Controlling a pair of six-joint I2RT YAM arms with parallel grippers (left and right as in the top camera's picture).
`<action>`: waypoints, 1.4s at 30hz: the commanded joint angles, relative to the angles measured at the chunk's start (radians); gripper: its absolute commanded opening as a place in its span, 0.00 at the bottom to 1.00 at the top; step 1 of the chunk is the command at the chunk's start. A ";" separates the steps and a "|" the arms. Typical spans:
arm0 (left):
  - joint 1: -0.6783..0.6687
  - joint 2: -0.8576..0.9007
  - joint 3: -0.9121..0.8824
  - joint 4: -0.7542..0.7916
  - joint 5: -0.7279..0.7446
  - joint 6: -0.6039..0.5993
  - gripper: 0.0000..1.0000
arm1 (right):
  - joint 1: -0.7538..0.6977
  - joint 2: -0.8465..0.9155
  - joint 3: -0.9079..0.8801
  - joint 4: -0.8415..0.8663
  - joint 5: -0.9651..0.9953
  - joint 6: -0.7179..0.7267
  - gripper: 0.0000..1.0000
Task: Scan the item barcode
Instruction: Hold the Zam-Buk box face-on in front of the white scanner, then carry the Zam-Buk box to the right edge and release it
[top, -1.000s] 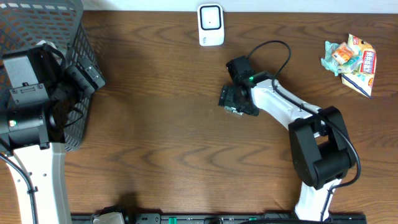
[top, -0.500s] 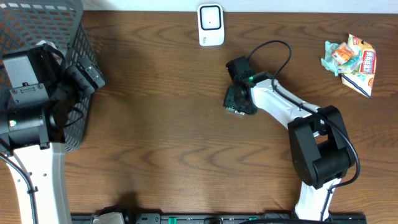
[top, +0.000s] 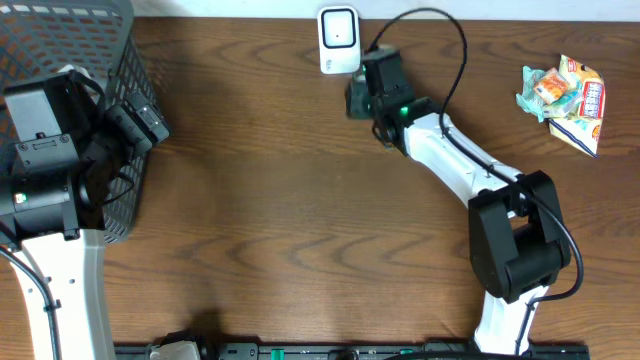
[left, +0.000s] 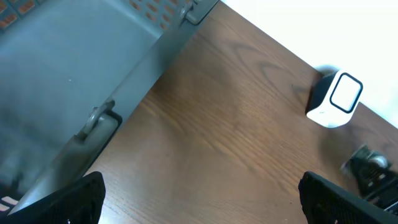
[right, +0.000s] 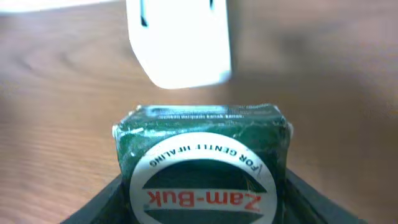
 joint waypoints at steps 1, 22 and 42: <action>0.005 0.000 0.001 -0.003 -0.010 0.013 0.98 | -0.022 0.000 0.019 0.171 -0.046 -0.077 0.43; 0.005 0.000 0.001 -0.003 -0.010 0.013 0.98 | -0.038 0.489 0.692 0.277 -0.023 -0.111 0.35; 0.005 0.000 0.001 -0.003 -0.010 0.013 0.98 | -0.233 0.330 0.718 0.034 0.089 -0.139 0.33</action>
